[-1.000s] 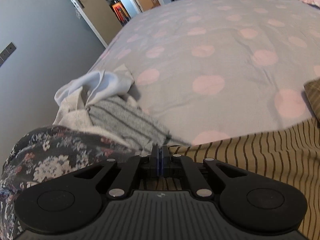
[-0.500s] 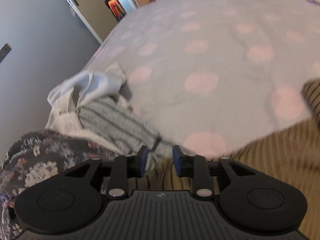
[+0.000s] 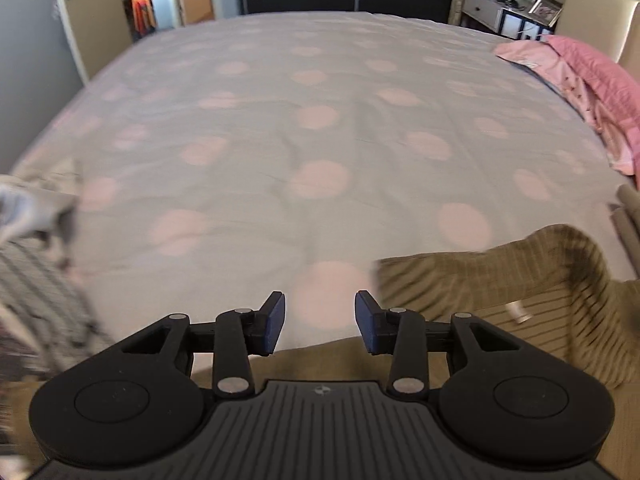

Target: Fold clothes

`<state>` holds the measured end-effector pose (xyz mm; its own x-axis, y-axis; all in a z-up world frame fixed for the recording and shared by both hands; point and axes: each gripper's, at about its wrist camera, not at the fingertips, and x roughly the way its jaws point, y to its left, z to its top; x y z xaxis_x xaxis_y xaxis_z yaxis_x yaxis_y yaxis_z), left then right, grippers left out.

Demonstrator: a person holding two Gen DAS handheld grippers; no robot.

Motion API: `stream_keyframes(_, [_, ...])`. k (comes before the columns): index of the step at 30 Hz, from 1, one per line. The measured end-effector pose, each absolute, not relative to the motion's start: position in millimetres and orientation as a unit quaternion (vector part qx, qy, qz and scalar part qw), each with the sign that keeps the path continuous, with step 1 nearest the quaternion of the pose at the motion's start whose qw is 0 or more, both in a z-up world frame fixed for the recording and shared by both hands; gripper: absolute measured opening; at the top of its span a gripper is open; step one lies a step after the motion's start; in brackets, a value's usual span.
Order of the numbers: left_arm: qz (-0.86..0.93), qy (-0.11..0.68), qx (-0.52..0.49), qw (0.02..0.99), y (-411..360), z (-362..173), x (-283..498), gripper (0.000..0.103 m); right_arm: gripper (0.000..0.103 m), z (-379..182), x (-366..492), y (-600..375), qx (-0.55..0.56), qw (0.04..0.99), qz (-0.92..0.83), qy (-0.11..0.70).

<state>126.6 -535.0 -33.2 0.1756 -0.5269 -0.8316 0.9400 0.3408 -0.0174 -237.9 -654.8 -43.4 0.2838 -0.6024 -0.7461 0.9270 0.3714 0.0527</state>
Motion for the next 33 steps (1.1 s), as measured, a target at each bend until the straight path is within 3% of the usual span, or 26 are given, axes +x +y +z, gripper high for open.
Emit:
stream_keyframes(8, [-0.517, 0.411, 0.260, 0.705, -576.9, -71.5, 111.8, 0.041, 0.047, -85.2, -185.4, -654.3, 0.245, 0.780, -0.430, 0.384])
stream_keyframes(10, [-0.517, 0.417, 0.256, 0.702, -578.5, -80.4, 110.5, 0.041, 0.043, -93.7, -188.3, -651.9, 0.254, 0.780, -0.421, 0.386])
stream_keyframes(11, [-0.518, 0.419, 0.254, 0.701, -578.7, -83.8, 109.8, 0.036, 0.029, -96.5, -189.0, -650.2, 0.260, 0.784, -0.412, 0.385])
stream_keyframes(12, [-0.518, 0.419, 0.254, 0.701, -579.2, -86.4, 109.2, 0.028, 0.006, -98.0, -188.9, -648.3, 0.266, 0.787, -0.400, 0.387])
stream_keyframes(13, [-0.518, 0.419, 0.254, 0.701, -579.6, -88.7, 108.5, 0.025, 0.003, -99.4, -188.9, -646.4, 0.273, 0.791, -0.387, 0.388])
stream_keyframes(15, [-0.523, 0.412, 0.252, 0.702, -580.5, -90.7, 107.1, 0.006, 0.001, -94.4, -187.4, -643.7, 0.271, 0.804, -0.375, 0.375])
stream_keyframes(17, [-0.524, 0.403, 0.247, 0.708, -581.6, -88.6, 106.1, 0.000, 0.001, -86.7, -185.3, -643.3, 0.271, 0.815, -0.368, 0.356])
stream_keyframes(25, [-0.541, 0.355, 0.219, 0.731, -595.6, -52.0, 102.8, 0.000, 0.000, -49.5, -161.8, -673.6, 0.304, 0.831, -0.389, 0.255])
stream_keyframes(29, [-0.542, 0.358, 0.237, 0.722, -604.4, -49.3, 101.9, 0.000, 0.000, -40.6, -140.7, -688.0, 0.293, 0.826, -0.416, 0.242])
stream_keyframes(31, [-0.534, 0.365, 0.247, 0.721, -605.0, -53.3, 103.4, 0.019, 0.000, -41.3, -130.4, -695.0, 0.283, 0.825, -0.426, 0.241])
stream_keyframes(32, [-0.530, 0.366, 0.248, 0.723, -603.7, -55.8, 104.7, 0.034, 0.000, -42.5, -127.0, -698.3, 0.284, 0.822, -0.431, 0.240])
stream_keyframes(33, [-0.525, 0.367, 0.249, 0.726, -602.0, -58.4, 106.3, 0.040, 0.000, -45.7, -122.6, -701.5, 0.286, 0.817, -0.438, 0.243])
